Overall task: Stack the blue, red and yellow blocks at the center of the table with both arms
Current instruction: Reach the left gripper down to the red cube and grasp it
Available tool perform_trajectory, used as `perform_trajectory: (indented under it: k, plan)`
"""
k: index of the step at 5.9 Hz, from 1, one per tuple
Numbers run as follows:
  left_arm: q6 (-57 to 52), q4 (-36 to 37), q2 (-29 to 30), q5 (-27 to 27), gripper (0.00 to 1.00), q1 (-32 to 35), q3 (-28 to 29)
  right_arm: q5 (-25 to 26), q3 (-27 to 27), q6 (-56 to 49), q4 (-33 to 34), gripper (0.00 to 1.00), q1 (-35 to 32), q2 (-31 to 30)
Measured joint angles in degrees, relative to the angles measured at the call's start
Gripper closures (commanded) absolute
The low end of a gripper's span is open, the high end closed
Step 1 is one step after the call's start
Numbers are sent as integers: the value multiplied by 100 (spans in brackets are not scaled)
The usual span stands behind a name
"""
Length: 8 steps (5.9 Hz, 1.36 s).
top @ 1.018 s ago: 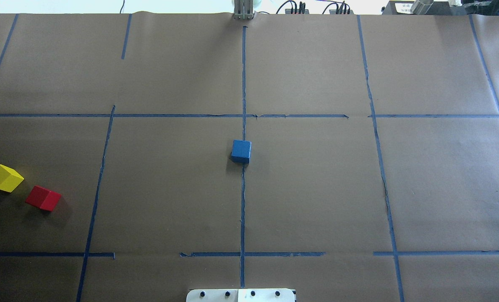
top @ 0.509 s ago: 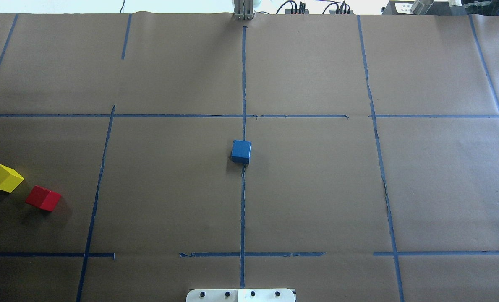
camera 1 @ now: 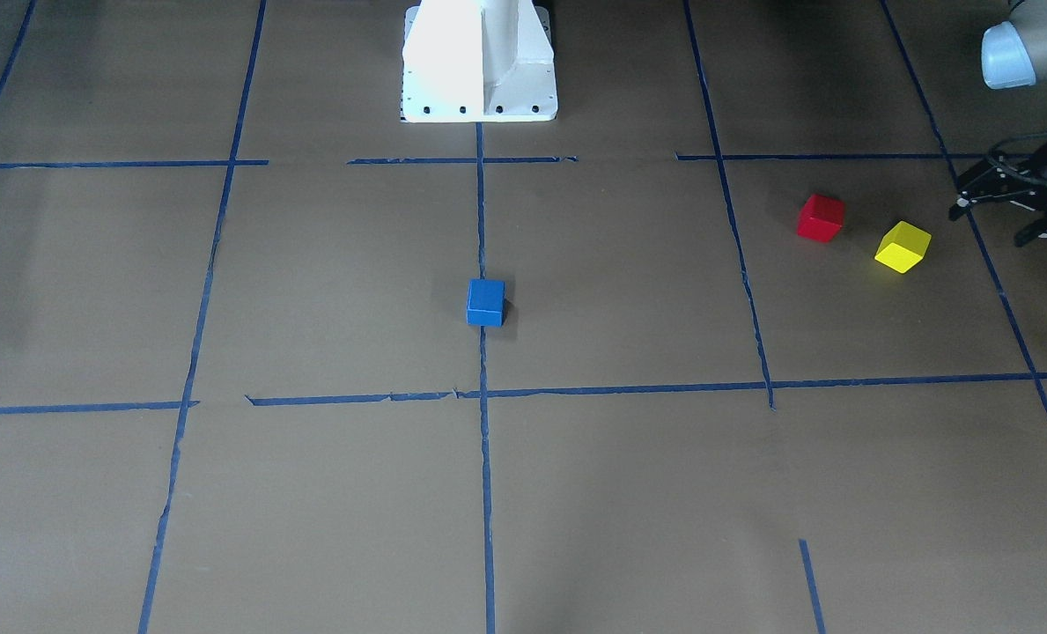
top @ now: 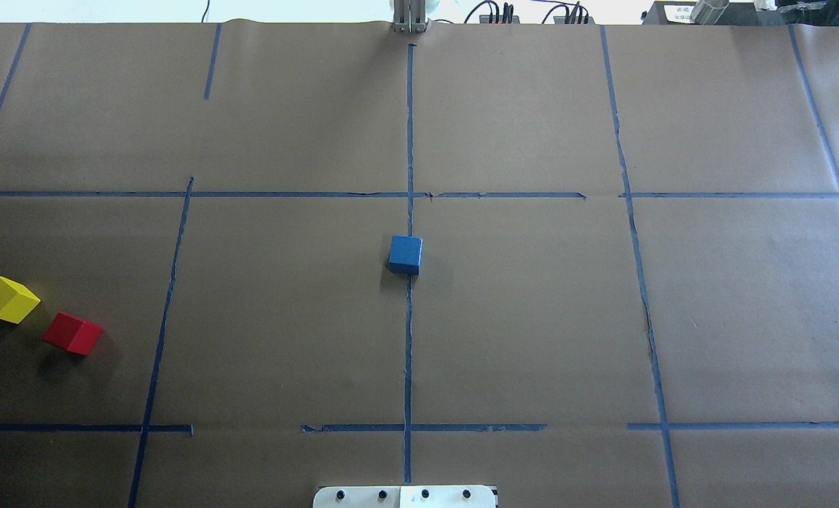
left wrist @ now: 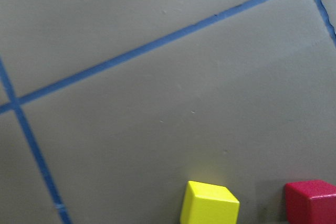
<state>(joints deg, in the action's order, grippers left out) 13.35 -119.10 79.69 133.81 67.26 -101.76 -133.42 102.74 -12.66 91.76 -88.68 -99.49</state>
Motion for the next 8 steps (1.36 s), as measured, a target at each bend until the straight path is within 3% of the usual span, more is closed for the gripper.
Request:
perform_trajectory:
  k: [1, 4, 6, 8]
  plan:
    - [716, -555, -178, -360, 0, -471, -69, -3, 0, -2, -3, 0, 0, -3]
    - [2326, -791, -265, -1123, 0, -1662, -585, -2, -21, -15, -1, 0, 0, -17]
    - [2808, -798, -280, -1597, 0, -2268, -688, 0, -33, -17, 0, 0, 6, -17]
    - [2908, -798, -253, -1709, 0, -2541, -620, 0, -41, -17, 0, 0, 8, -17]
